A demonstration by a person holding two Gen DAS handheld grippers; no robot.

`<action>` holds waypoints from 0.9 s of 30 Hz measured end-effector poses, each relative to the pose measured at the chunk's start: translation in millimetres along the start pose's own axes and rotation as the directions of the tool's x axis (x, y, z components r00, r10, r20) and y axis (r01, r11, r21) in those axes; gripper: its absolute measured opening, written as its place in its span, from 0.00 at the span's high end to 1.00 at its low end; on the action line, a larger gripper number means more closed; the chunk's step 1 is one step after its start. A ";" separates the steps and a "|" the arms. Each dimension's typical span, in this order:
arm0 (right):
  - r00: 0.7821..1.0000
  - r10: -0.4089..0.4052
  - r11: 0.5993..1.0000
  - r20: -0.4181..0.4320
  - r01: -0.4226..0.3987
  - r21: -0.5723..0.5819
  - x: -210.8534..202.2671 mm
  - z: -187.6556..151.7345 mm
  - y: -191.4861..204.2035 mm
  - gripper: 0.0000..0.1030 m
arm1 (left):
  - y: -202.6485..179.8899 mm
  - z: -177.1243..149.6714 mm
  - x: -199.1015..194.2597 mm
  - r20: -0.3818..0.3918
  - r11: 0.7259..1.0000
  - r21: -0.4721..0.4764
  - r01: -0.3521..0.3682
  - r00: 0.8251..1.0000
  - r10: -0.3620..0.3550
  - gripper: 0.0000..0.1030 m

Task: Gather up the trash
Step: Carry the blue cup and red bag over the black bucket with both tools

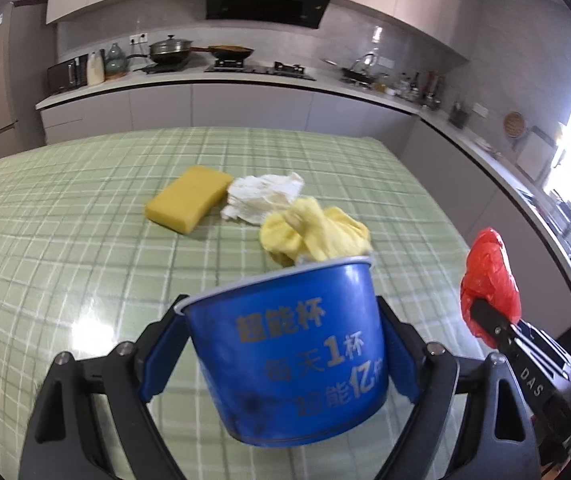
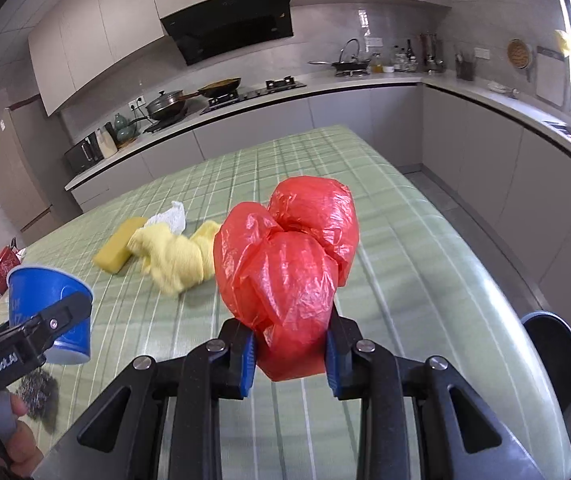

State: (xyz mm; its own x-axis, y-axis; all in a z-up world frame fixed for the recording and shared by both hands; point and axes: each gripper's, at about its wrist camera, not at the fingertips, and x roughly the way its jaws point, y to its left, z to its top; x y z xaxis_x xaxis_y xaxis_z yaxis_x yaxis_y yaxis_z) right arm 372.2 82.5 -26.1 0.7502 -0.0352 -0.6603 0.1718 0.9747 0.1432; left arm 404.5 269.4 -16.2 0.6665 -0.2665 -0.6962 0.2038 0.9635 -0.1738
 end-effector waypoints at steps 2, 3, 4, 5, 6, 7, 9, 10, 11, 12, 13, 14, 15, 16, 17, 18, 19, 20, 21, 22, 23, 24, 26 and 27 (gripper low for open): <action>1.000 -0.023 1.000 0.013 0.023 -0.009 -21.1 -11.7 0.2 0.71 | -5.1 -9.3 -9.1 -0.002 1.000 0.013 0.025 1.000 -0.025 0.15; 0.999 -0.029 1.000 0.015 0.029 -0.005 -29.2 -16.1 -0.3 0.71 | -8.3 -12.6 -12.7 -0.001 0.999 0.020 0.033 0.999 -0.033 0.15; 0.999 -0.038 0.999 0.018 0.038 0.000 -40.6 -23.1 -1.9 0.71 | -12.0 -16.1 -16.2 -0.002 0.999 0.027 0.043 0.999 -0.043 0.15; 0.999 -0.044 0.999 0.018 0.044 0.001 -46.7 -26.0 -4.6 0.71 | -15.9 -19.5 -19.4 -0.004 0.998 0.032 0.054 0.999 -0.054 0.15; 0.999 -0.051 0.999 0.017 0.051 0.002 -55.1 -31.3 -6.7 0.71 | -20.7 -23.4 -22.8 -0.007 0.997 0.037 0.067 0.998 -0.067 0.15; 0.998 -0.057 0.998 0.017 0.057 0.006 -63.3 -35.9 -9.9 0.71 | -25.0 -25.6 -25.2 -0.008 0.996 0.042 0.075 0.997 -0.075 0.15; 0.997 -0.068 0.998 0.021 0.068 0.012 -78.1 -41.6 -16.5 0.71 | -35.5 -30.2 -31.4 -0.007 0.994 0.055 0.093 0.996 -0.093 0.15; 0.997 -0.071 0.997 0.024 0.071 0.014 -83.6 -43.9 -20.5 0.71 | -42.0 -32.1 -34.5 -0.006 0.993 0.063 0.102 0.995 -0.101 0.15; 0.997 -0.074 0.997 0.028 0.073 0.020 -91.0 -46.0 -25.8 0.71 | -49.1 -33.6 -37.1 -0.004 0.991 0.071 0.109 0.994 -0.109 0.15; 0.997 -0.076 0.997 0.031 0.075 0.027 -96.6 -46.3 -30.4 0.71 | -54.4 -35.7 -39.7 -0.002 0.990 0.077 0.114 0.993 -0.114 0.15; 0.996 -0.078 0.996 0.036 0.077 0.036 -104.4 -47.6 -37.7 0.71 | -61.7 -38.3 -42.2 -0.001 0.989 0.082 0.120 0.993 -0.120 0.15; 0.996 -0.080 0.996 0.039 0.078 0.039 -109.2 -47.0 -43.0 0.71 | -71.1 -39.8 -44.3 0.003 0.988 0.089 0.127 0.992 -0.127 0.15; 0.996 -0.081 0.996 0.044 0.079 0.045 -115.3 -47.4 -50.7 0.71 | -77.0 -41.6 -45.9 0.006 0.987 0.092 0.130 0.991 -0.131 0.15; 0.996 -0.080 0.996 0.047 0.078 0.050 -119.9 -47.1 -57.1 0.71 | -85.9 -43.3 -47.3 0.009 0.986 0.095 0.134 0.991 -0.136 0.15; 0.996 -0.079 0.996 0.050 0.076 0.056 -125.4 -47.4 -66.0 0.71 | -93.4 -45.0 -48.8 0.012 0.986 0.098 0.136 0.990 -0.138 0.15; 0.996 -0.078 0.995 0.053 0.075 0.062 -129.7 -47.8 -74.4 0.71 | -104.2 -47.9 -50.2 0.017 0.985 0.102 0.138 0.990 -0.140 0.15; 0.995 -0.078 0.995 0.057 0.074 0.068 -134.1 -48.0 -85.1 0.71 | -113.3 -49.7 -50.5 0.021 0.985 0.106 0.137 0.990 -0.140 0.15; 0.995 -0.079 0.995 0.061 0.074 0.073 -138.0 -48.4 -97.6 0.71 | -124.1 -52.0 -50.2 0.024 0.985 0.108 0.137 0.990 -0.141 0.15; 0.995 -0.078 0.994 0.062 0.073 0.077 -141.0 -49.2 -110.3 0.71 | -135.4 -54.7 -49.4 0.026 0.985 0.107 0.138 0.990 -0.142 0.15; 0.995 -0.076 0.994 0.062 0.070 0.083 -143.1 -50.0 -124.5 0.71 | -149.7 -57.8 -47.6 0.027 0.985 0.105 0.137 0.990 -0.140 0.15; 0.996 -0.072 0.994 0.061 0.067 0.087 -144.8 -50.2 -136.4 0.71 | -163.4 -60.5 -45.6 0.025 0.986 0.099 0.136 0.990 -0.139 0.15; 0.996 -0.067 0.994 0.056 0.062 0.092 -146.1 -50.0 -156.7 0.71 | -174.7 -62.8 -43.9 0.023 0.986 0.092 0.136 0.990 -0.139 0.15; 0.997 -0.056 0.994 0.048 0.051 0.095 -146.1 -47.9 -191.7 0.71 | -205.6 -67.7 -37.8 0.027 0.989 0.083 0.122 0.992 -0.124 0.15; 0.998 -0.051 0.995 0.042 0.047 0.091 -144.1 -45.6 -206.3 0.71 | -223.3 -70.5 -34.8 0.023 0.990 0.074 0.116 0.993 -0.118 0.15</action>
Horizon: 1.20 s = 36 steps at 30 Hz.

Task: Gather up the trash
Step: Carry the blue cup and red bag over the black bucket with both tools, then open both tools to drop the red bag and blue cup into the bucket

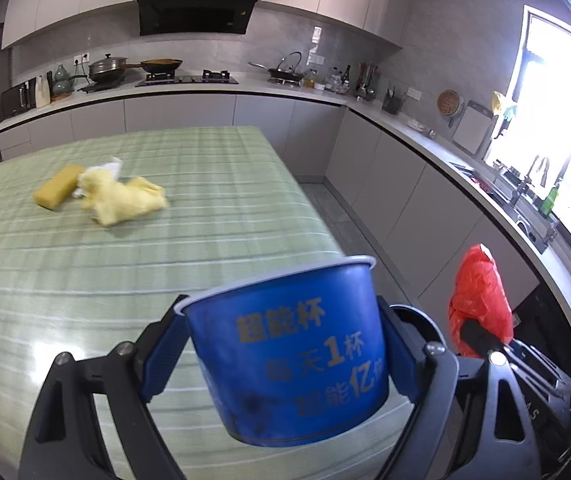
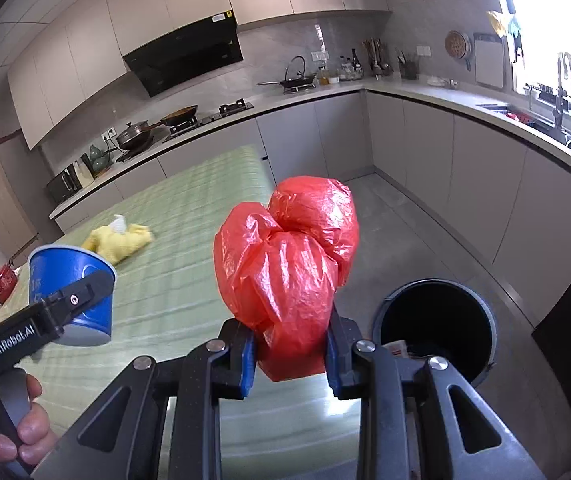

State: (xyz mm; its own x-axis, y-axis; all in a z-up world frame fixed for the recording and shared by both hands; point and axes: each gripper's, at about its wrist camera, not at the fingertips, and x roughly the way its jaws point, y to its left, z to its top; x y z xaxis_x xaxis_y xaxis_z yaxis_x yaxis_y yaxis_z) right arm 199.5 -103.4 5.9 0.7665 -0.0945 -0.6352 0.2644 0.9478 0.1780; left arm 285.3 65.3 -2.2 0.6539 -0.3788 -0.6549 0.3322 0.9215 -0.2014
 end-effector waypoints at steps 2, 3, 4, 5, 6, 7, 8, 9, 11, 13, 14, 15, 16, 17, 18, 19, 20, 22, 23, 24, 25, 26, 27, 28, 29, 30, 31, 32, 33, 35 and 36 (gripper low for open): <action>1.000 0.005 1.000 -0.018 -0.005 -0.005 3.1 7.0 -40.6 0.71 | -37.0 -3.4 10.6 -0.007 1.000 -0.013 0.004 1.000 -0.004 0.15; 1.000 0.012 1.000 -0.025 -0.012 -0.001 3.8 11.7 -63.1 0.71 | -50.7 -4.1 15.0 -0.008 1.000 -0.011 0.004 1.000 -0.004 0.15; 1.000 0.009 1.000 -0.029 -0.009 -0.007 4.5 15.5 -78.4 0.71 | -65.2 -4.6 20.5 -0.012 1.000 -0.013 0.010 1.000 -0.011 0.15; 0.999 -0.003 1.000 -0.032 0.002 -0.020 5.6 20.1 -97.8 0.71 | -79.4 -6.1 26.4 -0.018 1.000 -0.023 0.019 1.000 -0.020 0.15; 0.999 -0.011 1.000 -0.037 0.010 -0.027 6.5 23.9 -114.2 0.71 | -93.9 -7.4 33.3 -0.029 0.999 -0.035 0.029 0.999 -0.030 0.15; 0.999 -0.016 1.000 -0.049 0.015 -0.026 7.7 28.5 -135.9 0.71 | -108.6 -8.6 40.9 -0.045 0.998 -0.042 0.044 0.998 -0.046 0.15; 0.998 -0.024 0.999 -0.054 0.023 -0.025 7.6 30.6 -149.4 0.71 | -122.4 -9.9 48.1 -0.061 0.997 -0.046 0.058 0.996 -0.061 0.15; 0.998 -0.033 0.999 -0.059 0.031 -0.023 7.2 31.9 -164.1 0.71 | -132.5 -10.5 52.3 -0.069 0.997 -0.045 0.066 0.995 -0.069 0.15; 0.996 -0.042 0.999 -0.081 0.041 -0.010 12.7 35.4 -190.9 0.71 | -156.4 -14.0 64.5 -0.090 0.997 -0.025 0.078 0.993 -0.080 0.15; 0.993 -0.038 0.999 -0.108 0.039 0.009 20.2 35.6 -211.9 0.71 | -172.2 -17.7 77.9 -0.113 0.997 -0.011 0.080 0.990 -0.081 0.15; 0.992 -0.034 0.999 -0.126 0.036 0.015 25.6 34.1 -221.2 0.71 | -176.6 -18.9 82.4 -0.123 0.997 -0.008 0.074 0.990 -0.074 0.15; 0.990 -0.031 0.999 -0.139 0.033 0.014 30.1 32.4 -227.6 0.71 | -180.7 -21.0 89.7 -0.137 0.997 -0.011 0.070 0.988 -0.071 0.15; 0.987 -0.031 0.999 -0.158 0.032 0.004 37.4 29.3 -234.2 0.71 | -184.1 -23.9 97.2 -0.149 0.998 -0.012 0.059 0.987 -0.060 0.15; 0.985 -0.029 1.000 -0.172 0.029 -0.003 41.5 26.4 -239.6 0.71 | -187.1 -26.8 100.9 -0.155 0.999 -0.008 0.048 0.987 -0.049 0.15; 0.982 -0.026 1.000 -0.186 0.025 -0.008 48.7 22.8 -244.5 0.71 | -188.9 -31.3 106.0 -0.164 0.999 0.001 0.034 0.986 -0.033 0.15; 0.979 -0.020 1.000 -0.205 0.019 -0.006 57.4 18.7 -250.1 0.71 | -190.0 -35.1 112.3 -0.175 1.000 0.008 0.023 0.984 -0.021 0.15; 0.974 -0.012 1.000 -0.226 0.012 -0.001 64.4 13.8 -251.8 0.71 | -189.9 -38.4 118.0 -0.186 1.000 0.009 0.011 0.983 -0.009 0.15; 0.964 0.012 1.000 -0.267 -0.007 0.019 81.3 4.9 -260.7 0.71 | -188.2 -44.4 129.1 -0.202 1.000 0.006 -0.021 0.979 0.021 0.15; 0.960 0.021 1.000 -0.280 -0.016 0.021 88.3 2.8 -263.4 0.71 | -188.4 -47.1 131.6 -0.207 0.999 0.002 -0.033 0.978 0.032 0.15; 0.956 0.027 1.000 -0.293 -0.023 0.018 95.4 0.9 -264.9 0.71 | -186.7 -49.6 136.3 -0.217 0.999 -0.004 -0.048 0.975 0.046 0.15; 0.952 0.031 1.000 -0.305 -0.029 0.009 102.8 -0.6 -265.1 0.71 | -186.5 -50.9 140.1 -0.226 0.998 -0.008 -0.056 0.973 0.053 0.15; 0.947 0.039 0.999 -0.319 -0.041 0.002 110.9 -2.6 -265.5 0.71 | -185.9 -53.0 142.8 -0.231 0.998 -0.011 -0.067 0.971 0.063 0.15; 0.942 0.047 0.999 -0.331 -0.050 -0.001 117.7 -3.6 -266.2 0.71 | -186.3 -55.6 146.3 -0.235 0.996 -0.010 -0.085 0.969 0.080 0.15; 0.936 0.059 0.998 -0.346 -0.064 -0.002 126.4 -4.1 -267.6 0.71 | -185.4 -57.2 148.8 -0.239 0.995 -0.008 -0.096 0.967 0.092 0.15; 0.931 0.069 0.997 -0.359 -0.075 -0.002 133.3 -4.6 -267.2 0.71 | -184.4 -58.7 151.1 -0.244 0.995 -0.009 -0.103 0.965 0.098 0.15; 0.924 0.078 0.996 -0.373 -0.084 -0.001 140.5 -5.6 -268.2 0.70 | -184.9 -59.6 152.9 -0.247 0.994 -0.010 -0.110 0.964 0.104 0.15; 0.921 0.082 0.996 -0.381 -0.089 0.000 146.2 -6.6 -268.7 0.69 | -184.8 -60.8 155.0 -0.249 0.993 -0.010 -0.117 0.962 0.111 0.15; 0.919 0.085 0.996 -0.386 -0.093 -0.002 151.0 -6.6 -268.8 0.68 | -186.0 -61.6 157.4 -0.253 0.993 -0.011 -0.122 0.961 0.115 0.15; 0.915 0.081 0.996 -0.395 -0.092 -0.008 156.4 -7.1 -269.6 0.63 | -186.1 -63.8 159.5 -0.259 0.992 -0.013 -0.127 0.959 0.119 0.15; 0.911 0.068 0.996 -0.407 -0.082 -0.017 165.6 -6.5 -269.0 0.46 | -187.4 -64.4 164.3 -0.267 0.991 -0.009 -0.136 0.955 0.128 0.15; 0.910 0.062 0.997 -0.409 -0.078 -0.022 167.7 -7.3 -270.8 0.32 | -187.5 -65.6 166.7 -0.274 0.991 -0.008 -0.137 0.953 0.129 0.15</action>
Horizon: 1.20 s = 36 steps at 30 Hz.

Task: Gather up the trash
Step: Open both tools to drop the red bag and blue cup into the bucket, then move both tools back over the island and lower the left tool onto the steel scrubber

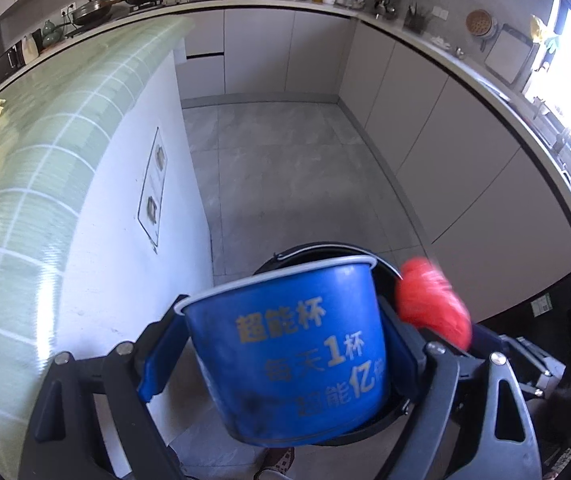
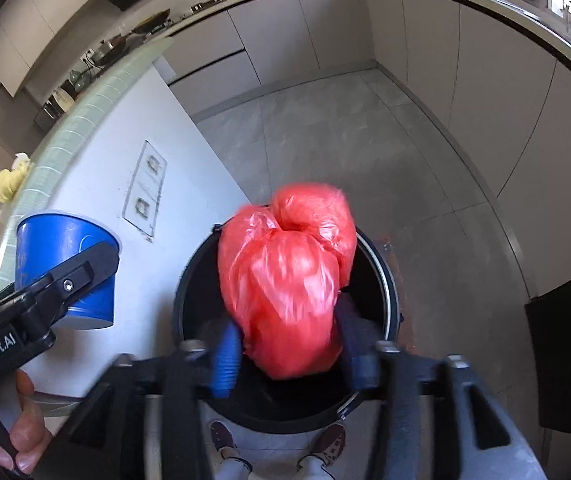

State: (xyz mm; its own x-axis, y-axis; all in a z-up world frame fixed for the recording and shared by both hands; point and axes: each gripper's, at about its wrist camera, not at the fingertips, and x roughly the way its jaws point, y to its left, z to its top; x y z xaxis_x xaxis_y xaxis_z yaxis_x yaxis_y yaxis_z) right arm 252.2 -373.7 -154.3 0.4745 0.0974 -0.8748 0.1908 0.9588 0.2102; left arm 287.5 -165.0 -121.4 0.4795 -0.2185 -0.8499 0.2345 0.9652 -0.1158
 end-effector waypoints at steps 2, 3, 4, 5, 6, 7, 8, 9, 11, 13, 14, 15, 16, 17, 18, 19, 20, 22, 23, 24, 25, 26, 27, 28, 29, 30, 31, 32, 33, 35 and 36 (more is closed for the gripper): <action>1.000 -0.015 1.000 0.010 0.015 -0.005 1.4 3.0 -1.2 0.26 | -4.1 1.1 5.6 -0.016 1.000 -0.002 -0.006 1.000 0.006 0.15; 1.000 -0.015 1.000 0.014 0.015 -0.003 1.4 4.7 -1.3 0.26 | -7.2 2.8 8.7 -0.024 1.000 -0.001 -0.005 1.000 0.005 0.15; 1.000 -0.015 1.000 0.011 0.015 0.000 1.6 5.9 -2.5 0.26 | -8.6 3.5 10.5 -0.031 1.000 -0.002 -0.002 1.000 0.002 0.15; 1.000 -0.020 1.000 0.013 0.020 0.003 0.5 6.1 -4.4 0.26 | -9.3 3.0 10.8 -0.035 1.000 -0.007 0.005 0.999 -0.005 0.14; 0.999 -0.032 0.999 0.021 0.032 0.005 -0.9 7.3 -6.2 0.26 | -14.7 5.0 12.7 -0.037 1.000 -0.003 0.002 0.999 -0.002 0.14; 0.999 -0.039 0.999 0.037 0.039 0.009 -5.3 6.9 -8.2 0.26 | -17.5 6.7 13.1 -0.038 1.000 0.003 -0.002 0.999 0.002 0.14; 0.998 -0.041 0.999 0.045 0.040 0.017 -8.7 5.7 -9.9 0.26 | -20.6 6.6 13.7 -0.044 1.000 0.015 -0.001 0.999 0.002 0.14; 0.997 -0.045 0.999 0.058 0.043 0.033 -13.4 4.6 -13.1 0.26 | -23.3 6.9 15.6 -0.050 1.000 0.020 -0.002 0.999 0.003 0.14; 0.995 -0.066 0.997 0.075 0.062 0.056 -19.5 3.8 -19.2 0.26 | -27.2 8.8 17.3 -0.062 1.000 0.024 -0.017 0.998 0.018 0.13; 0.992 -0.086 0.994 0.095 0.078 0.079 -28.1 2.1 -25.5 0.26 | -29.9 13.1 18.5 -0.065 0.999 0.024 -0.032 0.997 0.033 0.11; 0.989 -0.100 0.992 0.105 0.091 0.087 -31.3 2.8 -26.6 0.26 | -30.2 14.2 16.1 -0.060 0.999 0.025 -0.038 0.997 0.039 0.11; 0.986 -0.113 0.990 0.119 0.101 0.100 -36.1 2.0 -29.1 0.26 | -31.2 14.8 15.0 -0.052 0.999 0.025 -0.038 0.998 0.039 0.11; 0.985 -0.118 0.988 0.127 0.104 0.112 -39.1 1.5 -30.6 0.26 | -31.7 15.6 11.9 -0.045 0.999 0.026 -0.035 0.998 0.036 0.10; 0.983 -0.126 0.986 0.133 0.109 0.127 -43.1 0.5 -33.4 0.26 | -32.5 16.2 9.7 -0.041 0.999 0.030 -0.030 0.999 0.032 0.09; 0.981 -0.134 0.984 0.139 0.114 0.139 -45.7 -0.5 -34.8 0.26 | -33.2 16.3 8.1 -0.039 0.999 0.033 -0.027 0.999 0.028 0.09; 0.980 -0.138 0.982 0.144 0.116 0.152 -49.0 -1.7 -36.1 0.26 | -33.3 17.0 5.9 -0.034 0.999 0.037 -0.023 0.999 0.024 0.09; 0.980 -0.138 0.981 0.145 0.115 0.156 -50.8 -1.8 -37.4 0.26 | -33.7 17.4 2.6 -0.026 0.999 0.040 -0.021 0.999 0.022 0.09; 0.979 -0.143 0.980 0.146 0.120 0.158 -53.9 -2.2 -34.7 0.26 | -33.0 18.4 -5.0 -0.012 0.999 0.047 -0.018 1.000 0.018 0.09; 0.979 -0.144 0.980 0.147 0.121 0.156 -54.4 -3.2 -34.1 0.26 | -31.4 18.9 -8.2 -0.004 0.999 0.048 -0.022 1.000 0.022 0.09; 0.979 -0.144 0.981 0.147 0.121 0.154 -55.4 -3.7 -31.2 0.26 | -29.4 19.5 -13.1 0.006 0.999 0.048 -0.027 1.000 0.026 0.09; 0.979 -0.144 0.981 0.146 0.121 0.152 -56.5 -4.3 -27.9 0.26 | -26.7 20.4 -18.5 0.011 0.999 0.045 -0.022 1.000 0.022 0.09; 0.979 -0.143 0.981 0.146 0.120 0.151 -57.4 -4.4 -26.2 0.26 | -23.3 21.7 -25.0 0.015 0.999 0.035 -0.019 1.000 0.018 0.09; 0.979 -0.143 0.981 0.148 0.120 0.152 -59.2 -4.8 -24.8 0.26 | -20.1 24.1 -29.1 0.022 0.999 0.028 -0.017 1.000 0.016 0.09; 0.977 -0.144 0.980 0.154 0.119 0.159 -62.9 -4.0 -21.3 0.26 | -16.6 26.1 -35.5 0.032 1.000 0.024 -0.014 0.999 0.013 0.09; 0.977 -0.139 0.980 0.161 0.112 0.165 -66.7 -4.0 -19.4 0.26 | -12.2 28.0 -46.0 0.045 1.000 0.019 -0.013 0.999 0.012 0.09; 0.976 -0.135 0.980 0.168 0.106 0.170 -70.7 -2.6 -16.4 0.26 | -9.0 30.0 -51.5 0.053 1.000 0.019 -0.011 0.999 0.010 0.09; 0.975 -0.132 0.980 0.180 0.101 0.171 -76.6 -0.5 -10.6 0.26 | -4.8 31.6 -59.1 0.063 1.000 0.020 -0.008 0.998 0.006 0.09; 0.973 -0.129 0.981 0.190 0.097 0.167 -81.5 1.3 -5.3 0.26 | 1.3 33.1 -70.6 0.081 1.000 0.018 -0.008 0.997 0.006 0.09; 0.972 -0.124 0.983 0.202 0.092 0.158 -87.1 3.1 3.0 0.26 | 7.1 34.3 -74.2 0.092 1.000 0.015 -0.009 0.996 0.007 0.09; 0.969 -0.111 0.987 0.222 0.081 0.140 -95.7 5.5 21.1 0.26 | 23.7 36.3 -92.0 0.118 1.000 0.004 -0.013 0.993 0.012 0.09; 0.967 -0.102 0.989 0.233 0.073 0.130 -100.2 6.5 32.4 0.26 | 32.4 37.8 -96.5 0.126 1.000 -0.002 -0.019 0.992 0.019 0.09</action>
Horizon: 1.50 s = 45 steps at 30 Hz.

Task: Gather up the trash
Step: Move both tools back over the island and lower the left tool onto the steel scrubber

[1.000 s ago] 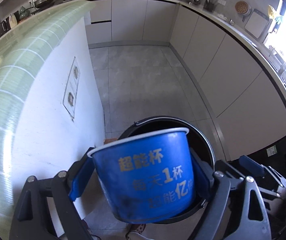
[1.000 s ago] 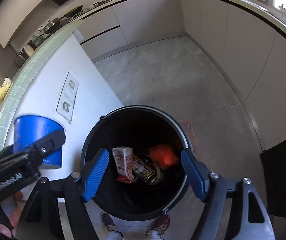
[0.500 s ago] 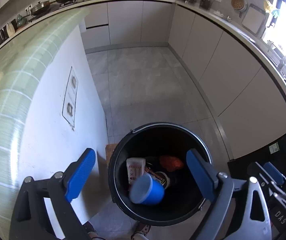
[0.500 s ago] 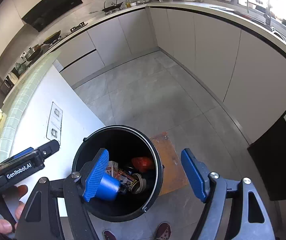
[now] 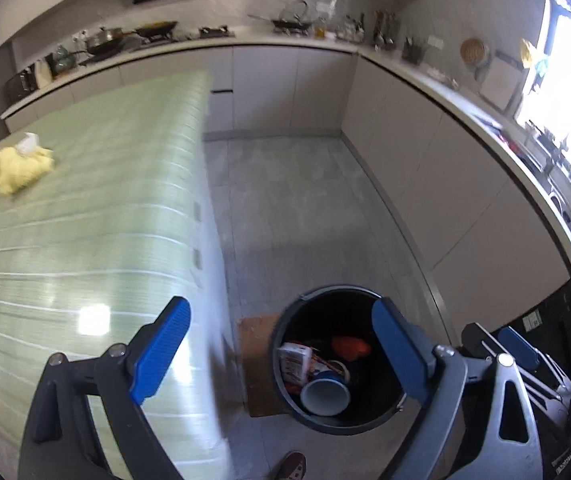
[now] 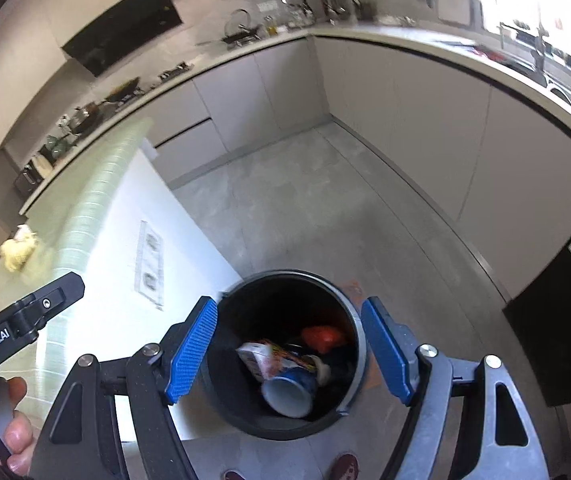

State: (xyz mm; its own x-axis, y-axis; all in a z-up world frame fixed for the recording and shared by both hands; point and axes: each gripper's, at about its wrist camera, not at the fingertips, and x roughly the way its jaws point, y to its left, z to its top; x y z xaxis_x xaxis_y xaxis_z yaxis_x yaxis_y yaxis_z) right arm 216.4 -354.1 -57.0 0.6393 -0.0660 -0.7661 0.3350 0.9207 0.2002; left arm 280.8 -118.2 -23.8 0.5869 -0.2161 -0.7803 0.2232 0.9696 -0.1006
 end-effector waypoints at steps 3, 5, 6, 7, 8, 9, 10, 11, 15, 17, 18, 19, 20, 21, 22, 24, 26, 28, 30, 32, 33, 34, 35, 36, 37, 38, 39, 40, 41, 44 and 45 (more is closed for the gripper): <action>1.000 0.023 0.999 0.021 -0.023 -0.035 -13.3 0.5 35.6 0.26 | 35.3 2.4 -16.4 0.018 0.999 -0.021 -0.030 0.999 0.030 0.09; 0.999 0.040 0.998 0.037 -0.038 -0.056 -21.3 0.2 60.1 0.26 | 64.0 1.9 -29.3 0.036 0.997 -0.040 -0.065 0.997 0.066 0.09; 0.998 0.045 0.997 0.045 -0.042 -0.064 -24.9 -0.4 72.2 0.26 | 77.1 0.4 -34.6 0.045 0.996 -0.047 -0.079 0.996 0.081 0.09; 0.997 0.056 0.996 0.052 -0.052 -0.071 -28.8 -0.8 85.6 0.26 | 93.5 -0.6 -40.2 0.053 0.993 -0.056 -0.101 0.993 0.104 0.09; 0.996 0.074 0.995 0.056 -0.070 -0.078 -32.6 -1.5 100.7 0.26 | 107.5 -2.4 -43.9 0.058 0.991 -0.065 -0.114 0.991 0.118 0.09; 0.994 0.090 0.993 0.058 -0.085 -0.087 -35.8 -2.8 116.9 0.26 | 118.1 -4.7 -46.6 0.062 0.990 -0.073 -0.121 0.990 0.125 0.09; 0.993 0.107 0.990 0.059 -0.101 -0.100 -38.8 -4.6 134.6 0.26 | 131.1 -6.5 -50.7 0.067 0.988 -0.083 -0.134 0.988 0.140 0.09; 0.991 0.119 0.987 0.061 -0.112 -0.113 -40.4 -6.9 147.4 0.26 | 144.7 -8.3 -54.9 0.072 0.985 -0.089 -0.149 0.985 0.156 0.09; 0.985 0.158 0.973 0.068 -0.144 -0.180 -48.7 -21.1 216.7 0.26 | 198.4 -14.9 -69.1 0.083 0.979 -0.109 -0.173 0.980 0.183 0.09; 0.982 0.179 0.965 0.065 -0.162 -0.206 -49.9 -29.3 251.8 0.26 | 223.3 -17.5 -75.3 0.087 0.976 -0.124 -0.181 0.978 0.192 0.09; 0.981 0.185 0.962 0.065 -0.168 -0.217 -50.4 -33.4 267.5 0.26 | 237.0 -18.6 -78.4 0.089 0.974 -0.133 -0.185 0.976 0.198 0.09; 0.978 0.196 0.957 0.065 -0.176 -0.230 -50.3 -38.7 287.7 0.26 | 251.0 -19.5 -81.1 0.094 0.971 -0.141 -0.192 0.974 0.206 0.09; 0.977 0.204 0.954 0.064 -0.183 -0.239 -50.0 -43.3 301.5 0.26 | 261.0 -20.9 -83.5 0.097 0.969 -0.146 -0.200 0.972 0.215 0.09; 0.975 0.213 0.950 0.063 -0.191 -0.248 -49.2 -49.1 318.7 0.26 | 275.7 -22.3 -85.6 0.099 0.965 -0.154 -0.213 0.968 0.230 0.09; 0.973 0.222 0.946 0.062 -0.200 -0.255 -48.4 -53.8 335.3 0.26 | 290.1 -23.7 -87.3 0.100 0.960 -0.164 -0.225 0.965 0.243 0.09; 0.969 0.240 0.939 0.058 -0.217 -0.268 -47.6 -61.6 360.5 0.26 | 314.6 -25.6 -89.2 0.093 0.952 -0.188 -0.244 0.960 0.264 0.09; 0.964 0.260 0.929 0.046 -0.237 -0.282 -45.0 -68.4 387.4 0.26 | 336.7 -27.4 -90.8 0.086 0.943 -0.207 -0.262 0.955 0.284 0.09; 0.960 0.279 0.918 0.035 -0.257 -0.301 -42.0 -74.3 413.7 0.26 | 362.2 -30.9 -92.3 0.077 0.930 -0.229 -0.289 0.947 0.313 0.09; 0.956 0.294 0.907 0.021 -0.272 -0.321 -37.6 -77.0 434.3 0.26 | 381.9 -31.6 -90.7 0.061 0.918 -0.257 -0.301 0.943 0.327 0.09; 0.953 0.304 0.896 0.006 -0.284 -0.342 -32.8 -78.3 455.1 0.26 | 399.7 -31.1 -88.7 0.048 0.904 -0.290 -0.316 0.938 0.343 0.09; 0.951 0.310 0.890 -0.001 -0.291 -0.350 -28.4 -76.0 463.3 0.26 | 405.8 -31.0 -88.9 0.046 0.899 -0.298 -0.320 0.936 0.349 0.09; 0.947 0.320 0.882 -0.010 -0.302 -0.362 -25.1 -75.3 473.3 0.26 | 412.8 -29.6 -86.6 0.042 0.893 -0.308 -0.328 0.933 0.358 0.09; 0.945 0.327 0.876 -0.015 -0.309 -0.371 -22.9 -74.4 479.7 0.26 | 417.4 -30.1 -85.5 0.041 0.889 -0.312 -0.335 0.930 0.365 0.09; 0.942 0.336 0.868 -0.019 -0.317 -0.381 -19.6 -73.4 487.3 0.26 | 423.2 -29.0 -82.5 0.036 0.881 -0.318 -0.350 0.924 0.380 0.09; 0.939 0.343 0.863 -0.022 -0.324 -0.388 -17.6 -73.2 492.1 0.26 | 428.5 -28.4 -80.2 0.026 0.875 -0.321 -0.363 0.920 0.391 0.09; 0.935 0.353 0.855 -0.030 -0.335 -0.395 -13.1 -71.5 498.2 0.26 | 435.0 -28.1 -78.6 0.014 0.870 -0.324 -0.372 0.917 0.398 0.09; 0.931 0.363 0.848 -0.042 -0.349 -0.398 -6.8 -70.1 505.1 0.26 | 442.4 -28.7 -77.8 0.004 0.865 -0.331 -0.378 0.916 0.402 0.09; 0.926 0.373 0.846 -0.056 -0.364 -0.390 -0.1 -68.3 510.7 0.26 | 449.7 -28.9 -76.8 -0.003 0.857 -0.340 -0.388 0.911 0.412 0.09; 0.921 0.385 0.843 -0.067 -0.380 -0.380 3.1 -67.9 513.1 0.26 | 457.1 -28.1 -74.9 -0.014 0.848 -0.341 -0.406 0.904 0.427 0.09; 0.914 0.397 0.828 -0.089 -0.398 -0.394 11.3 -72.4 526.9 0.26 | 472.5 -27.4 -71.0 -0.029 0.839 -0.346 -0.421 0.898 0.438 0.09; 0.915 0.394 0.826 -0.091 -0.396 -0.402 14.0 -73.1 531.0 0.26 | 476.4 -27.8 -70.5 -0.029 0.839 -0.346 -0.419 0.899 0.437 0.09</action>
State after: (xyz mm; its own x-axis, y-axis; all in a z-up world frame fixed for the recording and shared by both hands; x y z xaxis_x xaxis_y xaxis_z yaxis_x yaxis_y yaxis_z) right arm 352.6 161.9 -6.1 0.6538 0.3374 -0.6773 -0.2547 0.9410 0.2229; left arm 324.1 362.1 -33.8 0.6028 0.2325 -0.7633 -0.3279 0.9443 0.0287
